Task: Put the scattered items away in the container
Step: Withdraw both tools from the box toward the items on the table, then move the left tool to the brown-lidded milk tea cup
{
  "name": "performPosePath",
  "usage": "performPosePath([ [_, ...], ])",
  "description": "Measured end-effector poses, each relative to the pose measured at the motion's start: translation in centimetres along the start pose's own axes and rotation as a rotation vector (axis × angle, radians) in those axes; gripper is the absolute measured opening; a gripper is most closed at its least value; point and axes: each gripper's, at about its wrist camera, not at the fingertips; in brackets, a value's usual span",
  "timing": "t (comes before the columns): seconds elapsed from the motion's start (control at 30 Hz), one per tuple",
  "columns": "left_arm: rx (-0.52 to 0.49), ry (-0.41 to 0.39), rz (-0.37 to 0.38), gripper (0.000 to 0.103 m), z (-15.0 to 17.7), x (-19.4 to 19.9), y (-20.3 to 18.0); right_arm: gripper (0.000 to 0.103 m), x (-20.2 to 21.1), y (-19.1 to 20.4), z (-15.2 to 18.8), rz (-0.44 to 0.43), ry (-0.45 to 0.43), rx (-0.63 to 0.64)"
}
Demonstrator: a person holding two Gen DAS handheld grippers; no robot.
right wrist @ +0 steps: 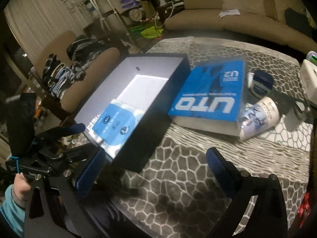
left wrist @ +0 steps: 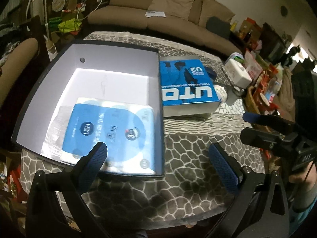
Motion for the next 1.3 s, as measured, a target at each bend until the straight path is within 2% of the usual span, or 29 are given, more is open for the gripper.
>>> performPosePath([
  [0.43,-0.053,-0.035,-0.029,0.103,0.2,-2.3,-6.7,0.103,3.4,-5.1,3.0,0.096,-0.076,-0.065],
  [0.83,-0.134,-0.020,-0.049,0.103,0.2,-7.2,-11.4,0.103,5.4,-10.3,4.6,0.263,-0.170,-0.121],
  [1.0,-0.138,-0.032,-0.049,0.103,-0.4,-9.1,-12.1,0.103,5.2,-13.8,4.9,0.261,-0.168,-0.194],
  [1.13,-0.129,-0.052,-0.006,0.103,-0.8,-10.6,-12.2,0.103,4.9,-16.8,5.3,0.268,-0.160,-0.250],
  [1.3,-0.157,-0.030,0.025,0.103,-0.8,-13.4,-12.9,0.103,4.5,-21.0,5.8,0.248,-0.158,-0.350],
])
Point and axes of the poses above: each gripper's, at about its wrist camera, not at the fingertips, and x roughly against the way its jaws point, y to its left, z to its underside, and after that the axes turned 7 degrees about z, right-handed
